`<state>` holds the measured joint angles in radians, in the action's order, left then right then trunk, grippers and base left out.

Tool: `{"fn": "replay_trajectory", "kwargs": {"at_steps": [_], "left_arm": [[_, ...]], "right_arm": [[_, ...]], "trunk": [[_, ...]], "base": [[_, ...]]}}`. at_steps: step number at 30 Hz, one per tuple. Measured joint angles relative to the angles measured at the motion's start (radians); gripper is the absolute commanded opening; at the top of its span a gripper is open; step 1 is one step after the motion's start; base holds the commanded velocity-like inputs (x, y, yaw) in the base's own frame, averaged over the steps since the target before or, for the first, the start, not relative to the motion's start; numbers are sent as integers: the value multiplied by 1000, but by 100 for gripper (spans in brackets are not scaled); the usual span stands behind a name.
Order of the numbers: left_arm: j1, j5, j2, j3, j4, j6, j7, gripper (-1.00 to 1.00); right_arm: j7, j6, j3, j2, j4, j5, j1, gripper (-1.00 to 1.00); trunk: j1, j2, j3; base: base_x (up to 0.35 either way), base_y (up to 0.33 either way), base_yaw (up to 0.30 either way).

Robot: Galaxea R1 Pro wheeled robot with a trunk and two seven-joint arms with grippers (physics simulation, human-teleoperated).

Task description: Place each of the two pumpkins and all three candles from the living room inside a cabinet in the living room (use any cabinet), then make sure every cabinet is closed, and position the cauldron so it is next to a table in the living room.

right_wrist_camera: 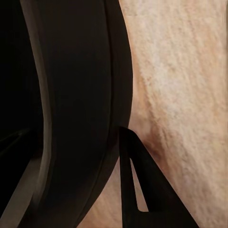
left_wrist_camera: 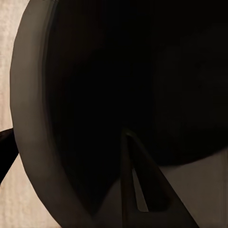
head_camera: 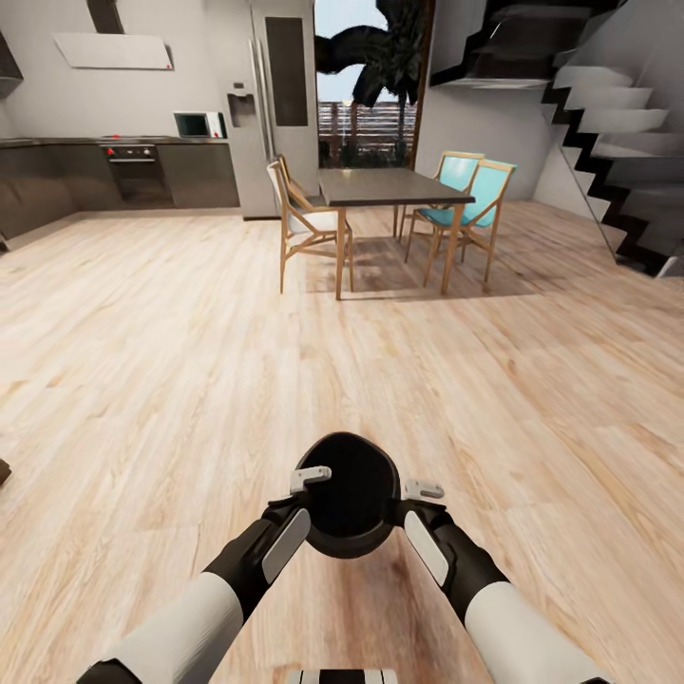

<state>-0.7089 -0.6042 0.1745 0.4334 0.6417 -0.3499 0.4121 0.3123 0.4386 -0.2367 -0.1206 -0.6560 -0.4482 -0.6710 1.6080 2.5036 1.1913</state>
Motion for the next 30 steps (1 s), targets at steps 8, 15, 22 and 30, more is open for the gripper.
{"fn": "replay_trajectory", "kwargs": {"at_steps": [8, 15, 22, 30], "left_arm": [[0, 0, 0, 0, 0, 0, 0, -100], [0, 1, 0, 0, 0, 1, 0, -100], [0, -3, 0, 0, 0, 2, 0, -100], [0, -2, 0, 0, 0, 2, 0, -100]], "right_arm": [[0, -1, 0, 1, 0, -2, 0, -100], [0, 0, 0, 1, -3, 2, 0, -100], [0, -1, 0, 1, 2, -6, 0, -100], [0, -1, 0, 1, 1, -4, 0, -100]], "trunk": [[-4, -2, -31], [-6, -3, -54], [-6, -3, -54], [-7, -3, -54]], "base": [[0, 0, 0], [0, 0, 0], [0, 0, -102], [192, 0, -271]]}}
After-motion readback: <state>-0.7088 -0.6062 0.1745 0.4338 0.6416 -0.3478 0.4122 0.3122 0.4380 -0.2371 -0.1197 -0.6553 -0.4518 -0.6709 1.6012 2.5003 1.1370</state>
